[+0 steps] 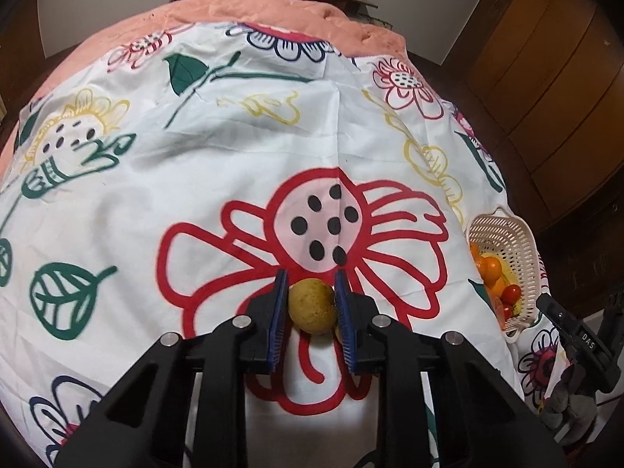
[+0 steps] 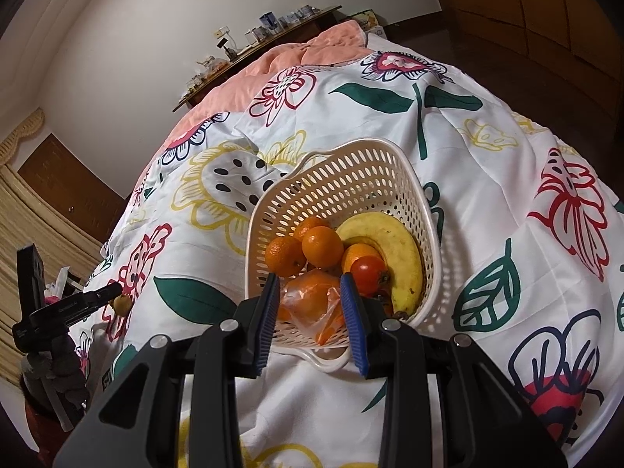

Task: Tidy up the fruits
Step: 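Move the left tool back and grasp a yellow-green fruit, then grasp the other yellow-green fruit with the right tool while the left tool holds its fruit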

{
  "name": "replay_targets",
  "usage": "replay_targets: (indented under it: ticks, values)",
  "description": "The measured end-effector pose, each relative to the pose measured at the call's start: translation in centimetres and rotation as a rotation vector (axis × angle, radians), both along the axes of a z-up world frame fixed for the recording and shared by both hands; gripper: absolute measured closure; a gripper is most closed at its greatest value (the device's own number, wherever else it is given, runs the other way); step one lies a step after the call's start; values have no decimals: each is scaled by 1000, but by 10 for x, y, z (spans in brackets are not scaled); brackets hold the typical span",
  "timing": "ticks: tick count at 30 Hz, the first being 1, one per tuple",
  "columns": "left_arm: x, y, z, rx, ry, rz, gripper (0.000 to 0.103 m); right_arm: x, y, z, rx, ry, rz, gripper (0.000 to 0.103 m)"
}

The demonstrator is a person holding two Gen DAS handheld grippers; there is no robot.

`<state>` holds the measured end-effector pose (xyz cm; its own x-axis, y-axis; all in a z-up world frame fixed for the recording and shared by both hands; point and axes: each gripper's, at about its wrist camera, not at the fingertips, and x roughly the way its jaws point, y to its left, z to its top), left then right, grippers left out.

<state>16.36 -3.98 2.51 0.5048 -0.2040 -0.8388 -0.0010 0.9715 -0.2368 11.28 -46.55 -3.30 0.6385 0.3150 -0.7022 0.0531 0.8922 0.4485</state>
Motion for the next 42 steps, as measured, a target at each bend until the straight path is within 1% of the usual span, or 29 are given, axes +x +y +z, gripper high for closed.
replay_targets:
  ticks: [7,11,15,20,21,24,27,32,36,42]
  values:
    - [-10,6,21,0,-67,1,78,1,20,13,-18,-27,43,70]
    - [-16,10,32,-10,-97,1,78,3,44,25,-28,-49,108,70]
    - [-24,14,40,-11,-126,2,78,8,84,40,-36,-74,232,70]
    - [-34,20,48,-17,-158,2,78,16,142,51,-70,-73,406,70]
    - [-36,22,50,-16,-168,3,78,18,156,51,-74,-66,451,70]
    - [-42,26,53,-7,-191,6,78,23,192,50,-91,-39,541,70]
    - [-48,31,55,4,-212,12,78,31,221,46,-101,0,596,70]
    - [-58,42,58,25,-251,32,78,44,253,40,-107,54,635,70]
    - [-63,51,58,2,-263,34,78,54,268,34,-121,93,635,70]
    - [-67,62,54,-24,-265,41,78,61,283,31,-171,104,624,70]
